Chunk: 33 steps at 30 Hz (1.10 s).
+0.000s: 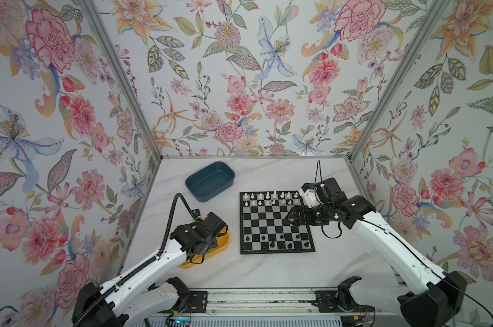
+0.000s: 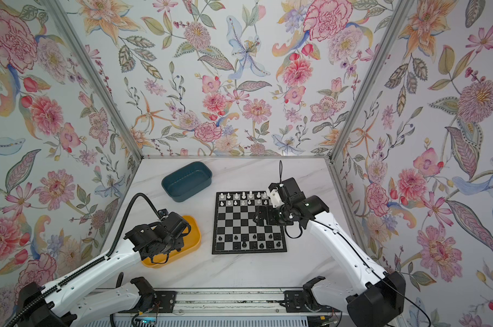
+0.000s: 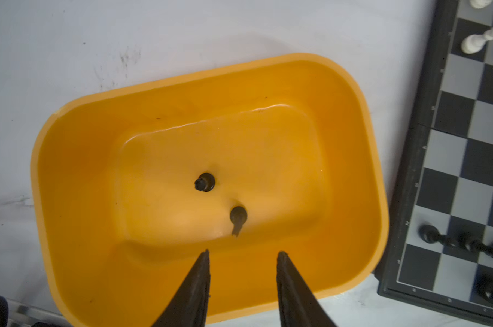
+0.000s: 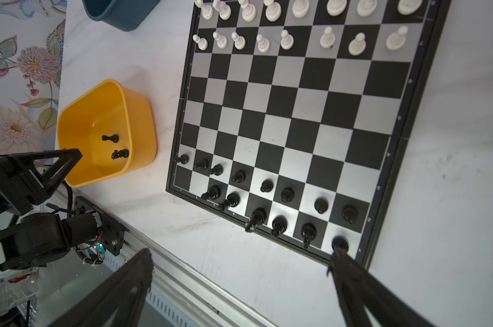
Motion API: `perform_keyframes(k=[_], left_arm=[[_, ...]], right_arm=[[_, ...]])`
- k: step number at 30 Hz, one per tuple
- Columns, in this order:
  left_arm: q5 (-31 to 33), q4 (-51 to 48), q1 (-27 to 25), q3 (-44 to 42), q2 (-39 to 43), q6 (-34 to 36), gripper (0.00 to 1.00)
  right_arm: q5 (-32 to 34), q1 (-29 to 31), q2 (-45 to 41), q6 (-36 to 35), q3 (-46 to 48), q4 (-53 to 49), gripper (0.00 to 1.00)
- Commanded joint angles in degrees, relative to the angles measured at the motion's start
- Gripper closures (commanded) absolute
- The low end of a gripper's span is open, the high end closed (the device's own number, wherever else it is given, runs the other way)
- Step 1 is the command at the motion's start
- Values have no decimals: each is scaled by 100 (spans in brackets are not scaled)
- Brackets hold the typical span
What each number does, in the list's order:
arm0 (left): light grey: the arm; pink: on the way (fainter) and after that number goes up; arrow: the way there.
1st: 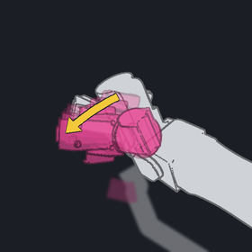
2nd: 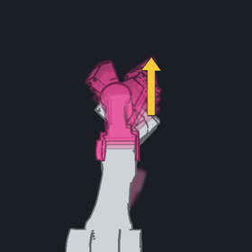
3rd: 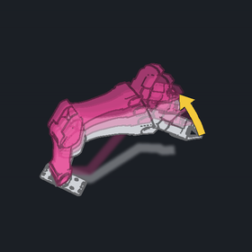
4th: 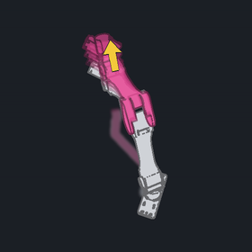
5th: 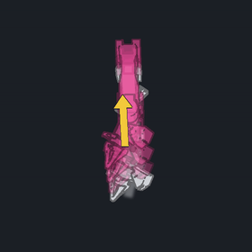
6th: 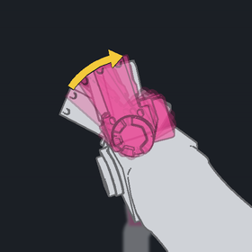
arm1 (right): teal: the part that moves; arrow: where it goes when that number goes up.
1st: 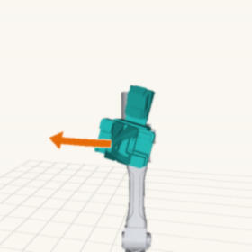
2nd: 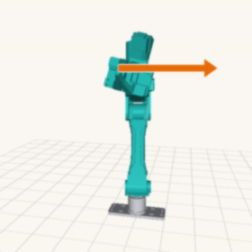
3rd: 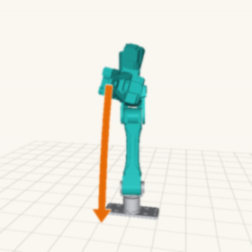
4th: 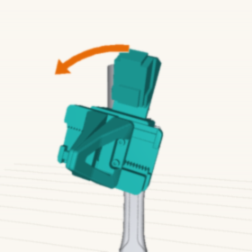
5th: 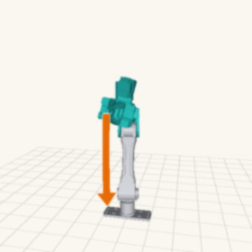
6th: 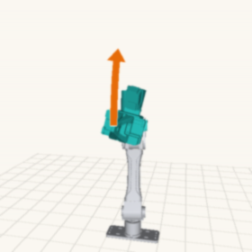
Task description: Set up the chess pieces on the board
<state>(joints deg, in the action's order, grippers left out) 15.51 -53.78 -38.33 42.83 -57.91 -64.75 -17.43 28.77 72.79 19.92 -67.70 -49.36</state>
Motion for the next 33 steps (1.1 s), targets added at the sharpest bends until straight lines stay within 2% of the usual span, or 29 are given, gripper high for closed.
perform_keyframes(k=[1, 7, 14, 27, 33], left_arm=[[-182, 215, 395, -221, 56, 141, 60], [-680, 780, 1237, -571, -207, 739, 61], [-908, 1084, 1668, -530, -769, 1178, 63], [-1186, 1534, 2178, -416, -1543, 1754, 68], [-1236, 1495, 2248, -331, -1697, 1904, 81]], right_arm=[[-136, 106, 444, -206, -454, 241, 1], [-250, 163, 1315, -283, -1227, 284, 1], [-486, 276, 2025, -398, -1826, 272, 1], [-611, 550, 2839, -512, -2582, 102, 1], [-593, 550, 3033, -472, -2765, 64, 1]])
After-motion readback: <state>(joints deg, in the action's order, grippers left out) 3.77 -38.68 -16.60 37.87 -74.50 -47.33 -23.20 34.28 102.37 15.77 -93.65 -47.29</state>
